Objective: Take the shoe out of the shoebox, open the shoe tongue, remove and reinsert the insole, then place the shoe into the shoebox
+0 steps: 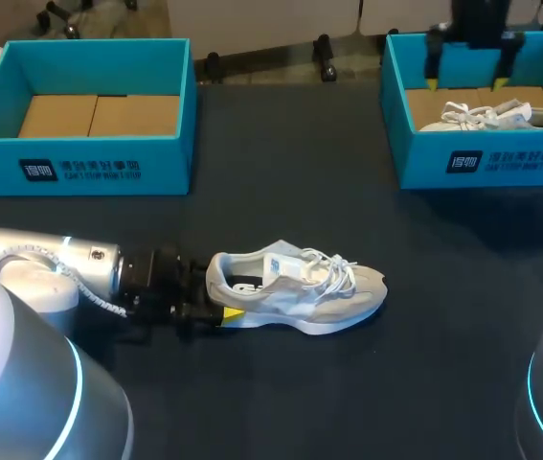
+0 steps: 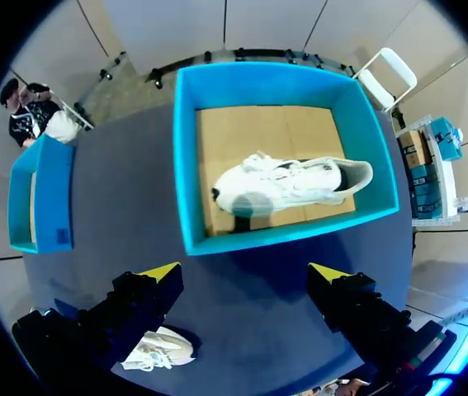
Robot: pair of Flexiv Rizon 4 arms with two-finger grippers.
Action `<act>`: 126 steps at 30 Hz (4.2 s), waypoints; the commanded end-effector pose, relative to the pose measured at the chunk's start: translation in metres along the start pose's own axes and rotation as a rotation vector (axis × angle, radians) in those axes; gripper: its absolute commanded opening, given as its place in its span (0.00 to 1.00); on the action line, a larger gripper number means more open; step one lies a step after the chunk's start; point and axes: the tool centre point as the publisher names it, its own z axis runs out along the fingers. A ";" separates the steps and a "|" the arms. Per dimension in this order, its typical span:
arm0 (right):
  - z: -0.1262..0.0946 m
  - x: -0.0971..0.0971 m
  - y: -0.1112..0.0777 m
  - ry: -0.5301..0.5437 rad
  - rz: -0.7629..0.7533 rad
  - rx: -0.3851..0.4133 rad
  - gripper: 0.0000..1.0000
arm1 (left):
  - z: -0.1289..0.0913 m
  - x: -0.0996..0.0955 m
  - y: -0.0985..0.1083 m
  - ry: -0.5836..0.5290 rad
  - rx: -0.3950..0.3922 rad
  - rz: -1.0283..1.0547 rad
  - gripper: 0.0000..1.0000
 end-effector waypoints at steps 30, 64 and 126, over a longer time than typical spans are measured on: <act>0.000 0.156 -0.152 -0.029 0.024 0.024 1.00 | 0.000 0.000 0.001 -0.002 0.000 0.000 0.00; 0.012 0.253 -0.250 -0.025 -0.104 0.049 1.00 | 0.000 0.000 0.001 -0.002 0.000 0.000 0.00; 0.099 0.279 -0.299 -0.213 0.103 0.084 1.00 | 0.000 0.000 0.001 -0.002 0.000 0.000 0.00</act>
